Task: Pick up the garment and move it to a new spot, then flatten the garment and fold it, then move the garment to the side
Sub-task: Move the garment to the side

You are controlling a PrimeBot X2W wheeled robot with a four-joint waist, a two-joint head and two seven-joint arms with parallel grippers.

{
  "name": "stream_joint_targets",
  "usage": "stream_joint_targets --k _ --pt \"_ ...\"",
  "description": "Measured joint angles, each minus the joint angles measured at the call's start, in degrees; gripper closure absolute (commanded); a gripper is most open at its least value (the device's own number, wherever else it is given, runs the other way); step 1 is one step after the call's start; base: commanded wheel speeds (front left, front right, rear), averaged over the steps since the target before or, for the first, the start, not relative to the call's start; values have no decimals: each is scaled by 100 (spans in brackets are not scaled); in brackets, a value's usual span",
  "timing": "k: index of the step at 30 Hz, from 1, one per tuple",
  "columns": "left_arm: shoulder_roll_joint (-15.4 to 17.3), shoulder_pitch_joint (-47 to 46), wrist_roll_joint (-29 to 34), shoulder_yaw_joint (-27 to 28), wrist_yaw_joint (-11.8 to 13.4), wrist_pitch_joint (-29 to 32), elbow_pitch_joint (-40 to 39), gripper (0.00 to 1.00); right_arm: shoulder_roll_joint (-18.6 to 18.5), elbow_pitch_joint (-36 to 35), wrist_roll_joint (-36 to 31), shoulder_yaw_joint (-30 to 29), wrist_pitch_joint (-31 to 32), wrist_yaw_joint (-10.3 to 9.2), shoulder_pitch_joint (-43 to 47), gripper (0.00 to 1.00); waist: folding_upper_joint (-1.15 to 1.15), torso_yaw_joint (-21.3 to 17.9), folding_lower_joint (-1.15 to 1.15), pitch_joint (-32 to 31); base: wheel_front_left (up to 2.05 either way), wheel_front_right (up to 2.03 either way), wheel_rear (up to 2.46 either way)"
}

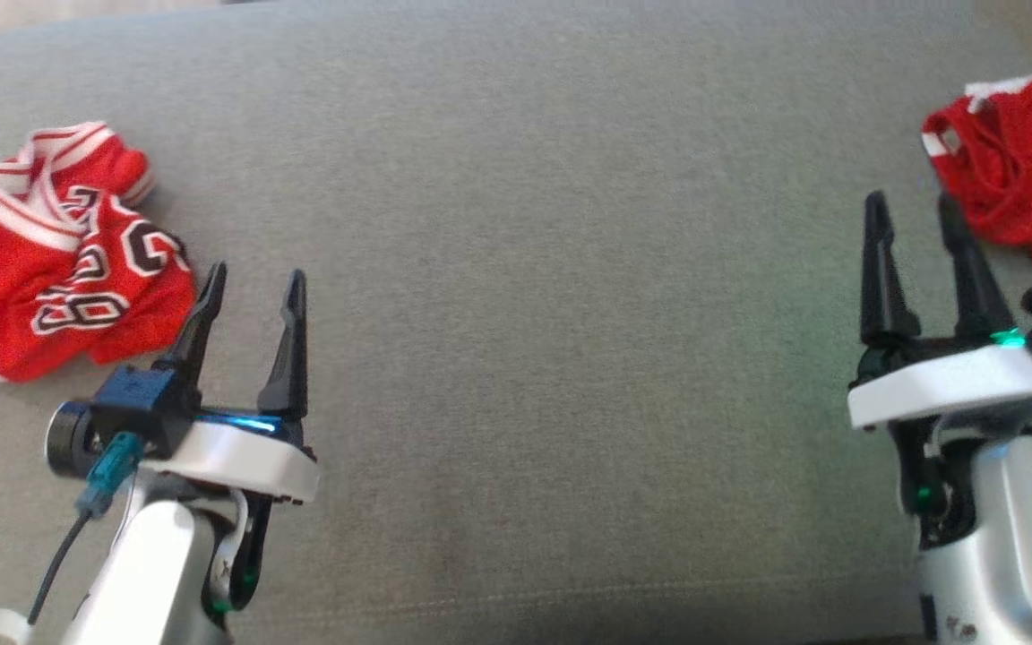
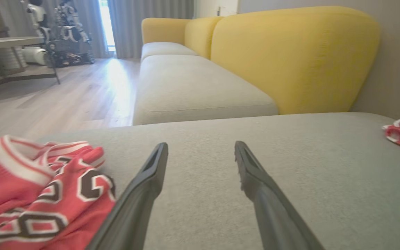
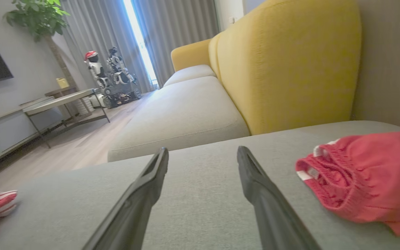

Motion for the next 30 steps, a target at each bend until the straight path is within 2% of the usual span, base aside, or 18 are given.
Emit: stream_joint_targets --k 12,30 --pt "7 572 -86 187 112 -5 157 0 38 -35 -101 252 -259 0 840 0 0 434 0 -574 0 0 0" --pt "26 1360 -87 -8 256 82 144 0 64 -299 -425 200 9 0 1758 0 0 419 0 -1283 0 0 0"
